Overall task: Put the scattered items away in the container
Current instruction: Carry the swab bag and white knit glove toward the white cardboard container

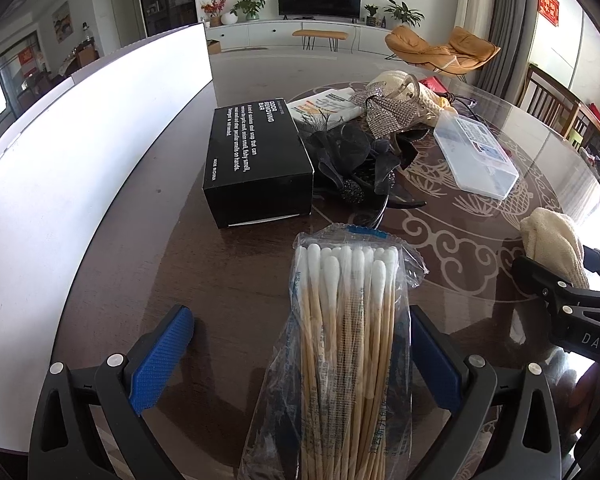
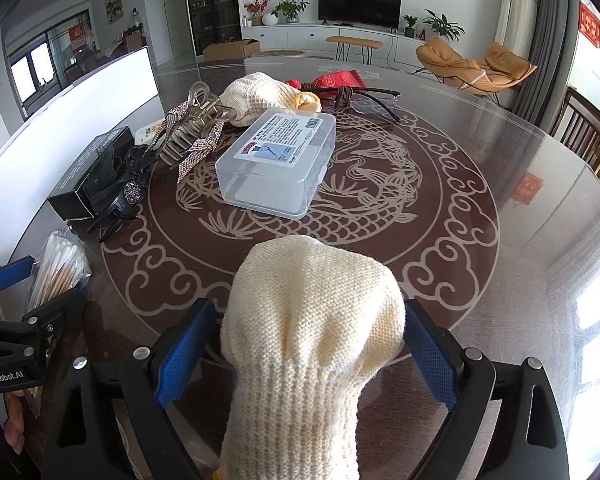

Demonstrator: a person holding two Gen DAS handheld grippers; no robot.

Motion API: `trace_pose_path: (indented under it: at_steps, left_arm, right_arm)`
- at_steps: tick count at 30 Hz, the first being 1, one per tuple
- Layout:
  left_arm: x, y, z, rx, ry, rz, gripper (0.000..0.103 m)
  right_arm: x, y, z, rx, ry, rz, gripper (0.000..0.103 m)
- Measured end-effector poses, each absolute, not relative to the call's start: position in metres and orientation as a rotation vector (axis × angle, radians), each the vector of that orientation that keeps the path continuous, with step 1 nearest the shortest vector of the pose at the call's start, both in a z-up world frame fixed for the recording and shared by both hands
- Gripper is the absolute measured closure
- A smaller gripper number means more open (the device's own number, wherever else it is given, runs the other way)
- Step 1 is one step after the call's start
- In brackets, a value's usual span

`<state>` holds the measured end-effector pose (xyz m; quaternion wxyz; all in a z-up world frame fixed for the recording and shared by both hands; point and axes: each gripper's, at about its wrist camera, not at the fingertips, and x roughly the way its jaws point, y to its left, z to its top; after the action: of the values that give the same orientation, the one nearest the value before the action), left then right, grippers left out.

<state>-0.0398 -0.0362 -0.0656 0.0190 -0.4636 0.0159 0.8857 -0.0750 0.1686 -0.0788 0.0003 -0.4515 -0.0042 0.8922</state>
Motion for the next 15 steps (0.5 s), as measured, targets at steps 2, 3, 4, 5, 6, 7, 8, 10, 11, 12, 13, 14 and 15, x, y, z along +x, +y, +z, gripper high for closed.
trace_pose_path:
  at_steps: [2,3,4,5,6,7,8,10,11,12,13,14,15]
  left_arm:
    - [-0.041,-0.034,-0.065,-1.461,0.054,2.731,0.0]
    - [-0.04,-0.032,-0.065,-1.457,0.071,2.703,0.0]
    - [-0.039,-0.03,-0.064,-1.444,0.087,2.696,0.003]
    - [-0.037,-0.031,-0.061,-1.422,0.083,2.706,0.029]
    - [-0.035,-0.032,-0.057,-1.388,0.081,2.708,0.047]
    - [-0.034,-0.032,-0.054,-1.384,0.091,2.699,0.064]
    - [-0.034,-0.034,-0.052,-1.38,0.058,2.675,0.067]
    - [-0.032,-0.042,-0.049,-1.372,-0.032,2.644,0.068]
    - [-0.029,-0.045,-0.044,-1.357,-0.054,2.645,0.068]
    - [-0.025,-0.045,-0.039,-1.333,-0.061,2.649,0.068]
    - [-0.021,-0.046,-0.032,-1.309,-0.057,2.652,0.069]
    - [-0.017,-0.045,-0.028,-1.289,-0.051,2.655,0.069]
    - [-0.015,-0.044,-0.025,-1.28,-0.048,2.655,0.069]
  right_arm:
    - [-0.078,0.169,-0.079,-1.424,-0.009,2.804,0.007]
    - [-0.078,0.17,-0.079,-1.423,-0.009,2.806,0.008]
    - [-0.077,0.17,-0.078,-1.415,-0.011,2.807,0.012]
    - [-0.075,0.172,-0.076,-1.394,-0.001,2.814,0.019]
    - [-0.072,0.174,-0.073,-1.368,0.015,2.826,0.049]
    - [-0.069,0.177,-0.071,-1.355,0.035,2.831,0.058]
    - [-0.066,0.181,-0.07,-1.355,0.061,2.831,0.059]
    - [-0.056,0.186,-0.066,-1.342,0.095,2.836,0.063]
    - [-0.05,0.188,-0.062,-1.327,0.115,2.85,0.063]
    - [-0.042,0.19,-0.055,-1.3,0.143,2.87,0.063]
    - [-0.034,0.192,-0.049,-1.269,0.161,2.887,0.063]
    - [-0.028,0.192,-0.045,-1.251,0.161,2.893,0.063]
    - [-0.024,0.192,-0.044,-1.256,0.159,2.893,0.063]
